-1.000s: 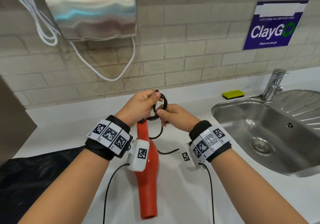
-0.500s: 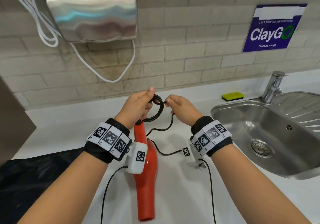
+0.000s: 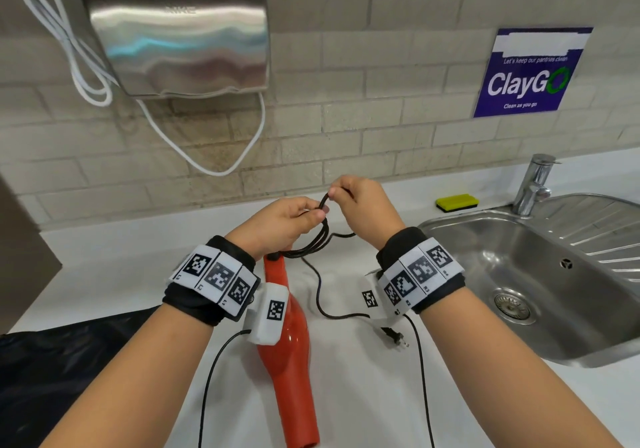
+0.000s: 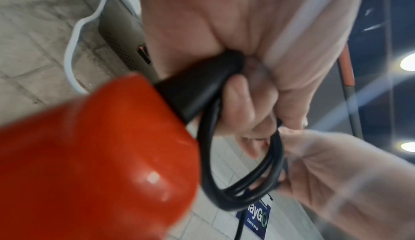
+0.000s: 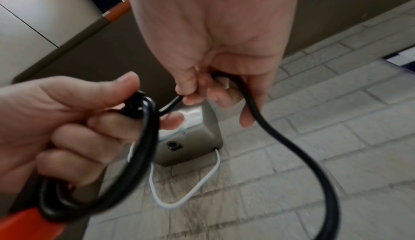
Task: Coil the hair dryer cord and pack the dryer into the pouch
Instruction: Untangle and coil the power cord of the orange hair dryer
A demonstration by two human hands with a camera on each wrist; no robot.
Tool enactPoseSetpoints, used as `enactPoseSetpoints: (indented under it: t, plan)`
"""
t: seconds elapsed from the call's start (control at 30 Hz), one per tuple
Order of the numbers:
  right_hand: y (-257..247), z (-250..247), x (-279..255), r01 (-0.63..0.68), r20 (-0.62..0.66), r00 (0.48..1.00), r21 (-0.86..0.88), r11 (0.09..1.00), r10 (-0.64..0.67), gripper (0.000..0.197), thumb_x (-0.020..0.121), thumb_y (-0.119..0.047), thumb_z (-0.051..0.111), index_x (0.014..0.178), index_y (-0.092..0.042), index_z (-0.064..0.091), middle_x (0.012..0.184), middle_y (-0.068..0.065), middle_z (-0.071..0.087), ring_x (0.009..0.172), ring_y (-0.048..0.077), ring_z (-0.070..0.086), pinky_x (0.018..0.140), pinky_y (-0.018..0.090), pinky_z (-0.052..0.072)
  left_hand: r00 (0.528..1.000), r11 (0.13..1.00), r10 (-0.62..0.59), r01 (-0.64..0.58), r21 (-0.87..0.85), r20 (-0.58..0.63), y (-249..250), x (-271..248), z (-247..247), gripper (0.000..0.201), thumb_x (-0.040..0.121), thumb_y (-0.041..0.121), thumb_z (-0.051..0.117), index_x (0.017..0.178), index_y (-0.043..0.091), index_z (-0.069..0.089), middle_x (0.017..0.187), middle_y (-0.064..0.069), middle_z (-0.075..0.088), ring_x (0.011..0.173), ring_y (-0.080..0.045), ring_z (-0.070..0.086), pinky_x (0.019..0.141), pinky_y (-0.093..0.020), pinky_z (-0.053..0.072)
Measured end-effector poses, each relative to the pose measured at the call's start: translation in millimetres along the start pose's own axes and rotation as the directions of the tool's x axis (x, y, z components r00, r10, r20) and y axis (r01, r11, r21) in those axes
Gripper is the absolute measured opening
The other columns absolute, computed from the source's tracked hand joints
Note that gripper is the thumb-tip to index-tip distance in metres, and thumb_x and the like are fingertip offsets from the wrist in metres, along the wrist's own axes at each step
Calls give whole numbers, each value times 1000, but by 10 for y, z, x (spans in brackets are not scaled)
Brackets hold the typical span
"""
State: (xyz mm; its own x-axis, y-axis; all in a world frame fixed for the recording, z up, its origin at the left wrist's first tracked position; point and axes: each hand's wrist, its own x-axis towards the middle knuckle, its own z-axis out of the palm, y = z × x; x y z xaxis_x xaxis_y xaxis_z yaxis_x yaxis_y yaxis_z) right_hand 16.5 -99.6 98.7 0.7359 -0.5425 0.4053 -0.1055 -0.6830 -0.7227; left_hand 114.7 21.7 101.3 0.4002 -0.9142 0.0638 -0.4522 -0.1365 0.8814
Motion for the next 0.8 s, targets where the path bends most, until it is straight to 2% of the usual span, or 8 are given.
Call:
enactPoseSetpoints:
  t: [0.07, 0.17, 0.37, 0.53, 0.6, 0.67, 0.7, 0.8]
  plan:
    - [-102, -22, -14, 57, -54, 997, -36, 998, -59, 20, 93, -17, 46, 88, -8, 63, 69, -3, 52, 64, 11, 47, 64, 29, 41, 1000, 996, 20, -21, 82, 7, 37, 4, 35, 21, 95, 17, 45, 110, 10, 59, 45, 16, 45, 32, 4, 41, 37, -5, 28]
    - [-174, -33, -61, 118, -119, 985, -63, 991, -125, 19, 92, -15, 47, 87, -6, 63, 82, 1, 54, 77, 15, 49, 70, 27, 41, 1000, 996, 23, -22, 91, -14, 8, 27, 43, 23, 96, 20, 42, 108, 12, 61, 55, 10, 41, 33, 1, 38, 38, -8, 26]
    - [-63, -32, -199, 99, -193, 974, -84, 992, -114, 18, 91, -19, 52, 89, -12, 69, 81, -9, 56, 89, 21, 51, 84, 34, 40, 993, 999, 45, -47, -21, -112, -125, 18, -29, 23, 96, 21, 43, 89, 29, 63, 65, 7, 50, 35, -4, 28, 37, -16, 25]
    - [-123, -18, -195, 142, -186, 974, 44, 989, -132, 18, 89, -12, 54, 94, -6, 70, 73, -9, 52, 70, 0, 49, 66, 6, 37, 975, 990, 48, -76, -122, -219, -134, 45, 11, 19, 94, 17, 50, 98, 27, 64, 72, 6, 61, 33, -3, 26, 35, -14, 24]
    - [-111, -12, -210, 151, -180, 974, 53, 987, -139, 18, 89, -12, 54, 97, -8, 70, 73, -14, 52, 69, -3, 49, 66, 2, 36, 972, 986, 60, -93, -136, -228, -139, 46, 22, 20, 95, 17, 48, 100, 26, 64, 71, 6, 60, 34, -4, 26, 36, -15, 25]
    - [-52, -22, -242, 138, -157, 981, 128, 982, -117, 19, 90, -16, 54, 99, -12, 70, 78, -10, 56, 73, 2, 52, 70, 7, 40, 971, 985, 65, -99, -138, -231, -146, 38, 26, 20, 95, 17, 46, 102, 24, 64, 72, 5, 59, 34, -3, 27, 36, -15, 25]
    - [-8, -26, -262, 118, -143, 985, 192, 974, -91, 20, 90, -21, 52, 98, -17, 70, 82, -7, 59, 77, 9, 55, 73, 16, 45, 970, 985, 60, -97, -145, -236, -153, 36, 25, 20, 95, 17, 46, 104, 21, 64, 72, 5, 58, 34, -2, 27, 36, -15, 24]
    - [242, 24, -293, -31, -143, 987, 312, 950, 79, 25, 94, -27, 41, 95, -23, 66, 85, -10, 55, 83, 15, 54, 76, 33, 48, 964, 978, 50, -100, -181, -259, -170, 30, 19, 20, 95, 16, 47, 104, 21, 64, 71, 5, 58, 33, -2, 25, 35, -14, 23]
